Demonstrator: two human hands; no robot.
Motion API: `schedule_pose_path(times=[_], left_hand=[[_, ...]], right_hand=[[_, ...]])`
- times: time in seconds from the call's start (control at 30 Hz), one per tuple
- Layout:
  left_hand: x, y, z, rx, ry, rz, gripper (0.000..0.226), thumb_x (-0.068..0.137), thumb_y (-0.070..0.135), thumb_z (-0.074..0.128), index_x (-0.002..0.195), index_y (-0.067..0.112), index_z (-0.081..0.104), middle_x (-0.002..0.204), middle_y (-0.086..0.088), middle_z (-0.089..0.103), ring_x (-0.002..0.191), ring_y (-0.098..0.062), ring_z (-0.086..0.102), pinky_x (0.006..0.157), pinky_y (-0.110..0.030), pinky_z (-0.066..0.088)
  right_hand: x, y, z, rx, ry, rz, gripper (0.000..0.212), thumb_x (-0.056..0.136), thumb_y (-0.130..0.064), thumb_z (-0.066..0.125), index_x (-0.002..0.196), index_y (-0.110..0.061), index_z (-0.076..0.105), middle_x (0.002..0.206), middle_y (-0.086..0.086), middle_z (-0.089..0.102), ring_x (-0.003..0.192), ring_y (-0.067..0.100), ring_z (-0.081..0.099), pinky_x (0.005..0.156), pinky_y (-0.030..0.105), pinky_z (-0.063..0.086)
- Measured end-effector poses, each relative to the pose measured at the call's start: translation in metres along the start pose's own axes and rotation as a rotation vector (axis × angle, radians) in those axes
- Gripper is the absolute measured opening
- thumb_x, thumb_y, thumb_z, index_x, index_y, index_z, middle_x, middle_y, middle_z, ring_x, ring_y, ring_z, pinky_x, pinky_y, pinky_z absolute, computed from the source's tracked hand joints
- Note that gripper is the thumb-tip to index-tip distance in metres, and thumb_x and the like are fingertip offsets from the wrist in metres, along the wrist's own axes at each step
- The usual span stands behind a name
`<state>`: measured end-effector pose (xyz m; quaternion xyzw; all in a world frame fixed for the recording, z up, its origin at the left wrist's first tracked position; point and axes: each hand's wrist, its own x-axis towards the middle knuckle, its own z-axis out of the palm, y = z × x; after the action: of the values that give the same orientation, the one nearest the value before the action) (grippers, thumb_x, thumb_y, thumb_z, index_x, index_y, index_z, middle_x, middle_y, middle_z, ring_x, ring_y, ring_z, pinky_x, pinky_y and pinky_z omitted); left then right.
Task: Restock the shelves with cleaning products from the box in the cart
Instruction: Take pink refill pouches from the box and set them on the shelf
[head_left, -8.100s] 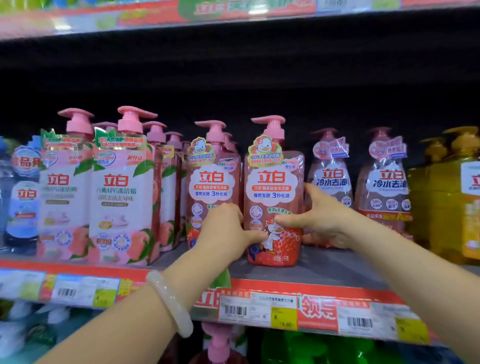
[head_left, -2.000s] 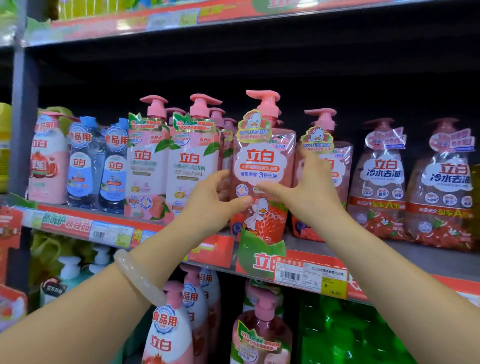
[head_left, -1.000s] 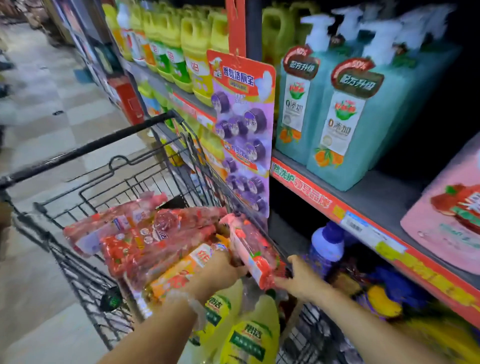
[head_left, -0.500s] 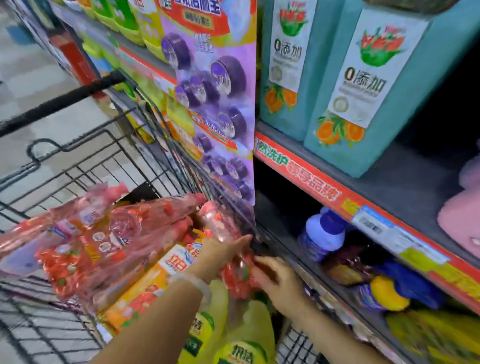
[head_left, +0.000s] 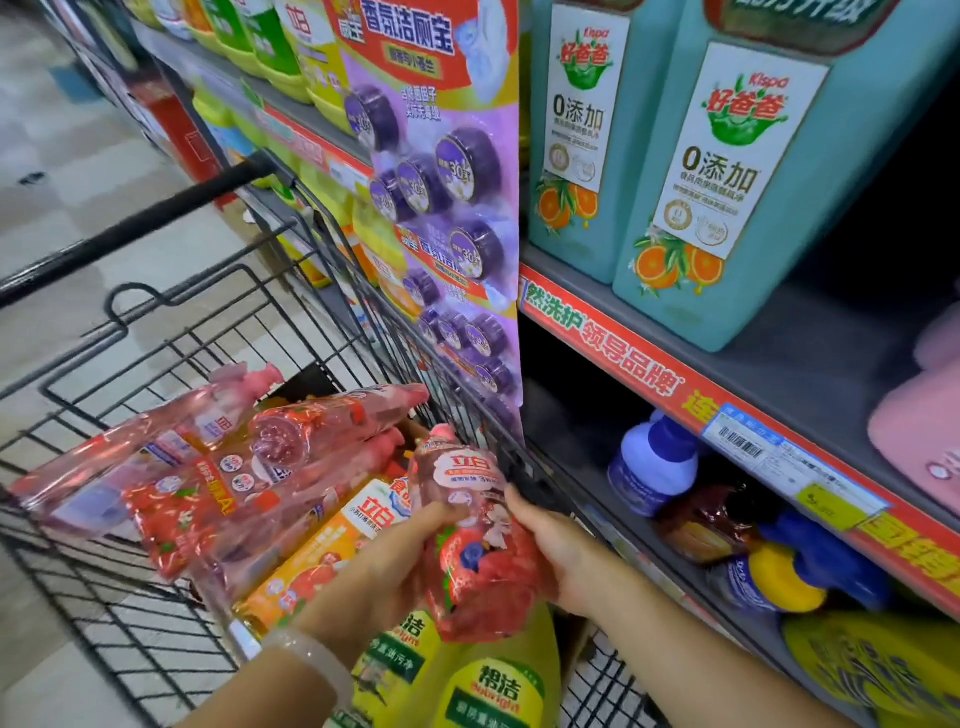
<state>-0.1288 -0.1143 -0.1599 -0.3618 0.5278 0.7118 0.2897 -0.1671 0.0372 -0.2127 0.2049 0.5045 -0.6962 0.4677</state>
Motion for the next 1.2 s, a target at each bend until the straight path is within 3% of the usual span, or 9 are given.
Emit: schedule_pose_path(times=[0.23,0.37,0.5,0.57,0.73,0.87,0.93,1.1,1.2], left_hand=[[-0.051,0.0,-0.004,-0.006,-0.097,0.224,0.041,0.063,0.01,0.069,0.104,0.005,0.064,0.093,-0.016,0.073,0.072,-0.025,0.072,0.062,-0.035,0.06],[-0.084,0.012,0.01,0.062,-0.106,0.34,0.05,0.064,0.014,0.07,0.113,0.013,0.063,0.101,-0.008,0.073,0.083,-0.021,0.071,0.071,-0.033,0.059],[-0.123,0.02,0.032,0.105,-0.071,0.44,0.047,0.069,0.017,0.073,0.115,0.014,0.061,0.104,-0.009,0.073,0.089,-0.026,0.069,0.085,-0.041,0.055],[-0.145,0.025,0.043,0.129,-0.081,0.491,0.034,0.079,0.012,0.069,0.113,0.01,0.063,0.097,-0.009,0.074,0.075,-0.021,0.071,0.069,-0.032,0.059],[-0.201,0.033,0.074,0.131,-0.152,0.629,0.047,0.064,0.003,0.076,0.11,0.003,0.065,0.111,-0.018,0.069,0.087,-0.028,0.07,0.074,-0.037,0.059],[-0.249,0.036,0.108,0.094,-0.267,0.776,0.055,0.058,0.003,0.071,0.113,-0.002,0.062,0.105,-0.021,0.069,0.082,-0.031,0.071,0.062,-0.034,0.059],[-0.273,0.037,0.125,0.145,-0.294,0.87,0.064,0.054,0.005,0.075,0.116,-0.002,0.061,0.109,-0.02,0.069,0.094,-0.034,0.069,0.073,-0.038,0.06],[-0.326,0.039,0.18,0.222,-0.353,1.122,0.104,0.024,0.036,0.095,0.116,0.002,0.06,0.112,-0.017,0.069,0.098,-0.029,0.068,0.073,-0.029,0.058],[-0.361,0.042,0.221,0.214,-0.45,1.264,0.101,0.019,0.038,0.095,0.109,0.003,0.063,0.107,-0.018,0.071,0.091,-0.026,0.07,0.068,-0.026,0.058]], right_hand=[[-0.052,-0.023,0.02,-0.047,-0.073,-0.166,0.077,0.056,-0.021,0.086,0.124,-0.002,0.057,0.116,0.024,0.065,0.104,0.04,0.063,0.097,0.055,0.046],[-0.096,-0.042,0.031,-0.079,-0.049,-0.294,0.047,0.059,-0.014,0.081,0.103,-0.009,0.065,0.103,0.018,0.069,0.094,0.034,0.064,0.099,0.055,0.045],[-0.146,-0.054,0.035,-0.147,-0.029,-0.415,0.036,0.076,-0.006,0.073,0.11,-0.008,0.06,0.092,0.008,0.069,0.066,0.016,0.068,0.053,0.026,0.055],[-0.173,-0.058,0.035,-0.178,-0.018,-0.463,0.04,0.076,-0.007,0.074,0.113,-0.008,0.057,0.088,0.004,0.069,0.061,0.011,0.068,0.047,0.02,0.05],[-0.249,-0.071,0.036,-0.246,-0.052,-0.638,0.026,0.076,-0.002,0.072,0.093,-0.016,0.058,0.08,-0.004,0.069,0.062,0.007,0.067,0.056,0.023,0.051],[-0.309,-0.081,0.034,-0.28,-0.035,-0.846,0.049,0.067,0.0,0.08,0.109,-0.013,0.057,0.095,0.0,0.068,0.088,0.019,0.067,0.083,0.038,0.056],[-0.341,-0.082,0.031,-0.302,-0.009,-0.967,0.055,0.06,-0.001,0.084,0.104,-0.017,0.056,0.098,0.0,0.068,0.094,0.022,0.067,0.09,0.044,0.054],[-0.432,-0.082,0.015,-0.356,0.036,-1.232,0.052,0.066,0.007,0.079,0.105,-0.016,0.053,0.102,-0.002,0.066,0.073,-0.004,0.065,0.067,0.014,0.053],[-0.492,-0.086,0.005,-0.403,0.132,-1.392,0.06,0.062,0.001,0.084,0.113,-0.014,0.054,0.113,0.001,0.065,0.084,-0.003,0.064,0.076,0.014,0.052]])
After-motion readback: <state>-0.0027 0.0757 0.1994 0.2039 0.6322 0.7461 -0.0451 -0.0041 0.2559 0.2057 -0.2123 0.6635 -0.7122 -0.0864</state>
